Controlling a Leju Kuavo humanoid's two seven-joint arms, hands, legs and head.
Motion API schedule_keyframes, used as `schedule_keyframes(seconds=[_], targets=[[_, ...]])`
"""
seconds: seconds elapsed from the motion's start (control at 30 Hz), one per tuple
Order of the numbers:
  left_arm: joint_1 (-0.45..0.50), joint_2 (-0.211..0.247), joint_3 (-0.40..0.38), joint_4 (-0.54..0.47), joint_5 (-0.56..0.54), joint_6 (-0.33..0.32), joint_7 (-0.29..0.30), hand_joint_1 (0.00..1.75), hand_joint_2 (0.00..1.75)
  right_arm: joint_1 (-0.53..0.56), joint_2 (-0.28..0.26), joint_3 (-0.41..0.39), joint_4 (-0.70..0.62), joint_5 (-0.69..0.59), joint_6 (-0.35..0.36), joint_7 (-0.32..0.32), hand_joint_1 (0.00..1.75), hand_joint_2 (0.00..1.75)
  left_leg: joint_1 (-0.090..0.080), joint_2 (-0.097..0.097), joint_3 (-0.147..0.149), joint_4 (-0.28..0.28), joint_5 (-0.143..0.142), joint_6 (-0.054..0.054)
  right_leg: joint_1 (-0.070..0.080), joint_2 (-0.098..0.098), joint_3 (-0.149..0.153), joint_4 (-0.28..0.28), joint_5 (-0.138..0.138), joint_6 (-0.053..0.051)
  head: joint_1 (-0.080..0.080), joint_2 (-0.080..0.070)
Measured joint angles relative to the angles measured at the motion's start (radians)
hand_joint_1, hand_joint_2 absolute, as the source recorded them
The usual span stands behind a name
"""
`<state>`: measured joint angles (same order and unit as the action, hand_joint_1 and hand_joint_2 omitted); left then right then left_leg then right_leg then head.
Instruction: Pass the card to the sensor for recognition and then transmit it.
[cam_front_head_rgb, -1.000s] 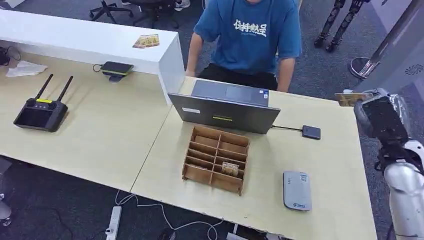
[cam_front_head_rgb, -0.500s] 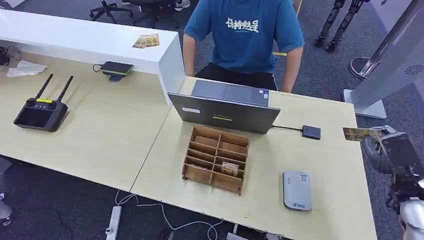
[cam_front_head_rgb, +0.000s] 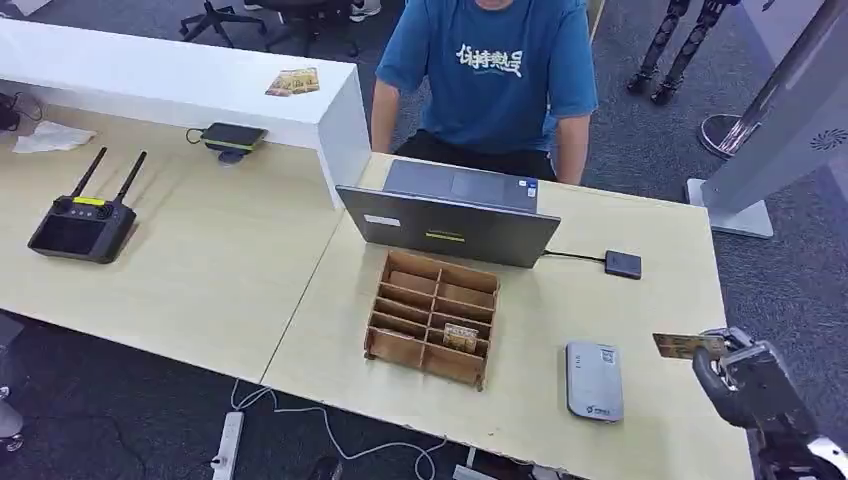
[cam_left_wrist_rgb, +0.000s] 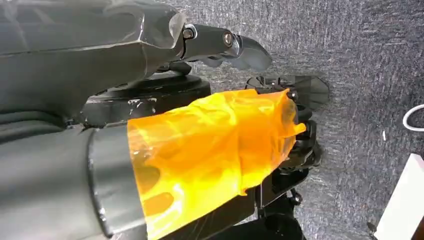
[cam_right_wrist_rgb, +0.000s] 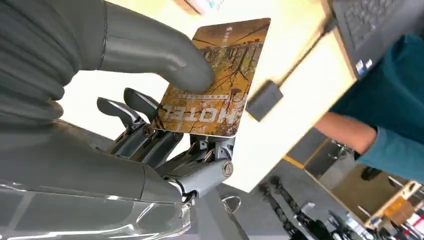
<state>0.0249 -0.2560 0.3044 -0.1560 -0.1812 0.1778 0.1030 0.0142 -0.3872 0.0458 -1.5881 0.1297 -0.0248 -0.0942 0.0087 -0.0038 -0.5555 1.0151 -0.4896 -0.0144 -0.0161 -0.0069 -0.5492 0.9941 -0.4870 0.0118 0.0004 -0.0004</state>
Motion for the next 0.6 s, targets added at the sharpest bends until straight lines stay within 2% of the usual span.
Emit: schedule_keyframes(seconds=[0.33, 0.6], targets=[[0.001, -0.001, 0.009, 0.000, 0.003, 0.002, -0.002, 0.00, 0.00, 0.052, 0.053, 0.067, -0.010, 0.029, -0.030, -0.001, 1.75, 1.75, 0.000, 0.001, 0.000, 0.000, 0.000, 0.000, 0.000, 0.000, 0.000, 0.000, 0.000, 0.000, 0.000, 0.000], [0.001, 0.000, 0.010, 0.000, -0.004, 0.002, -0.002, 0.00, 0.00, 0.029, 0.075, 0.126, 0.022, 0.030, -0.038, 0.006, 1.75, 1.75, 0.000, 0.001, 0.000, 0.000, 0.000, 0.000, 0.000, 0.001, 0.000, 0.000, 0.000, 0.000, 0.000, 0.000]])
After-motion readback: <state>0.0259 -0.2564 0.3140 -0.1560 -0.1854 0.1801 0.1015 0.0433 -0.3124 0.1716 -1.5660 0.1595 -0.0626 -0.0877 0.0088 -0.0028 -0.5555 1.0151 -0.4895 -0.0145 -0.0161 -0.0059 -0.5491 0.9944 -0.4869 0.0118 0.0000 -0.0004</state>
